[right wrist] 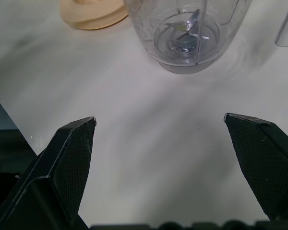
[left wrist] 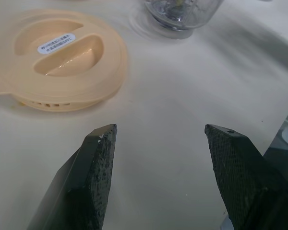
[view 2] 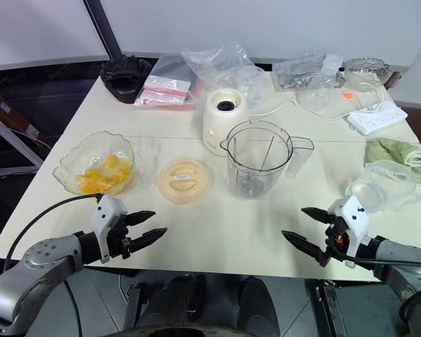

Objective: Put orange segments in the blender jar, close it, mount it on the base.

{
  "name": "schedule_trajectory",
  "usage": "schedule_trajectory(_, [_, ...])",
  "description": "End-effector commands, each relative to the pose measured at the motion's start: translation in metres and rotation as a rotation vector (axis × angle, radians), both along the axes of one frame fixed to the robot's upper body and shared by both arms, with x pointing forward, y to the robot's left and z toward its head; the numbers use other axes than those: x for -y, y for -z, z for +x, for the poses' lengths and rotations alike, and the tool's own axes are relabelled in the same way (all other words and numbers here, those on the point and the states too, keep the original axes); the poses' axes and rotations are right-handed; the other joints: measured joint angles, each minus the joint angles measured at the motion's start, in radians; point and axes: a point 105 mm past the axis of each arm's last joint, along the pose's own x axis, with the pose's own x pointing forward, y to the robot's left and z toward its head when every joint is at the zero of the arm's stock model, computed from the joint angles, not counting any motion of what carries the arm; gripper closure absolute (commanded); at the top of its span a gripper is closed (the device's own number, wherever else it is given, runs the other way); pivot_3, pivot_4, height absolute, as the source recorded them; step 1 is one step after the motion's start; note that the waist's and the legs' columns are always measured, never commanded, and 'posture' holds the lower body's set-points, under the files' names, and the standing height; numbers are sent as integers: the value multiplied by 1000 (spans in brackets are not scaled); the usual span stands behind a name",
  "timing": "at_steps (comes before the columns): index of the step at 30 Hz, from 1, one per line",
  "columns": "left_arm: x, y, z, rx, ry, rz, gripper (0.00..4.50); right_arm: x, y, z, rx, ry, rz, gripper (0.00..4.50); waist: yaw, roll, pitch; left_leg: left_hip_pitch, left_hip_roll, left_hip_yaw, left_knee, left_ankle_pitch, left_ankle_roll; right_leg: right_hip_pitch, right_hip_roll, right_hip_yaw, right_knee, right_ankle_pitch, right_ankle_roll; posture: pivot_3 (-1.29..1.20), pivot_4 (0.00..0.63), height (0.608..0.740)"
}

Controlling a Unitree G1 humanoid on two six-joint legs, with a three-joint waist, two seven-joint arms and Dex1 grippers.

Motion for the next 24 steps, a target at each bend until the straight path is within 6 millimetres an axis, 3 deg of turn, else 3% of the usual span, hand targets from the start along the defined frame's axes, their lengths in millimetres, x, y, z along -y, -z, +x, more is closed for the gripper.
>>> schedule_trajectory(1, [5,-8,-5,29,47,5,1455,-7,-8,-3,25,-24,-10,10,0,0,0,0,0,0,0,0,0,0,0,0,0,0,0,0,150,740])
schedule_trajectory(24, [3,-14,1,51,20,-4,1455,-15,4,-11,21,-38,-16,10,-1,0,0,0,0,0,0,0,0,0,0,0,0,0,0,0,150,740])
